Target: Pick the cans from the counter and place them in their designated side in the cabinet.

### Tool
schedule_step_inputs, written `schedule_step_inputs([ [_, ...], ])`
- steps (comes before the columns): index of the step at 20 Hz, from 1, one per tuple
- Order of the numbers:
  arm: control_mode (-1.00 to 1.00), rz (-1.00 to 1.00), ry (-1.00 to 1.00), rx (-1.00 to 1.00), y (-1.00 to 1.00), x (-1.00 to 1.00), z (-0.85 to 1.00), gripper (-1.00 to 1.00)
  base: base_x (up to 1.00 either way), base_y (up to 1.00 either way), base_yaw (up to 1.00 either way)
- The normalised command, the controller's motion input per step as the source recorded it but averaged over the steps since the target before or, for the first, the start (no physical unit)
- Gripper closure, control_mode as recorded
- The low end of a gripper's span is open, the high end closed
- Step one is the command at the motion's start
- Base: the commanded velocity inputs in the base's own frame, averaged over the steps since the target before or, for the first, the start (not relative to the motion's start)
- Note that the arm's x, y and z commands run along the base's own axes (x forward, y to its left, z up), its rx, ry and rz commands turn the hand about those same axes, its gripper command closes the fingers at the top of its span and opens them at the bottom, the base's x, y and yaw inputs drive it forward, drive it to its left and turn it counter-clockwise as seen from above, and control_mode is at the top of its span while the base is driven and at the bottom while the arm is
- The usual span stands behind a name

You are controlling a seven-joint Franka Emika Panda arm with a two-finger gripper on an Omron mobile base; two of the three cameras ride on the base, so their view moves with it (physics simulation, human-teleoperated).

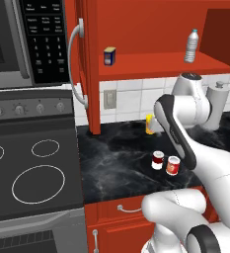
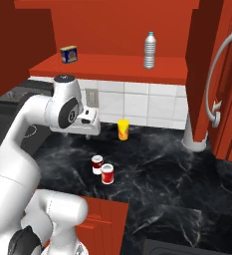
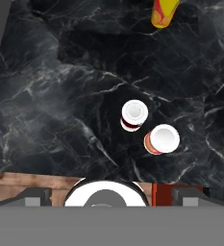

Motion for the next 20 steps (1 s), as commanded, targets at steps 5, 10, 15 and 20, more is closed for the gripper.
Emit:
schedule_step_inputs([
  [5, -1.0, 0.03, -0.01, -0.01, -0.21, -0.01, -0.19, -1.0, 0.0, 0.0, 0.0],
  [10, -1.0, 0.02, 0.0, 0.0, -0.21, 0.0, -0.18, -1.0, 0.0, 0.0, 0.0],
  [15, -1.0, 0.01, 0.0, 0.0, -0.21, 0.0, -0.19, -1.0, 0.0, 0.0, 0.0],
  [20, -1.0, 0.01, 0.0, 0.0, -0.18, 0.0, -0.19, -1.0, 0.0, 0.0, 0.0],
])
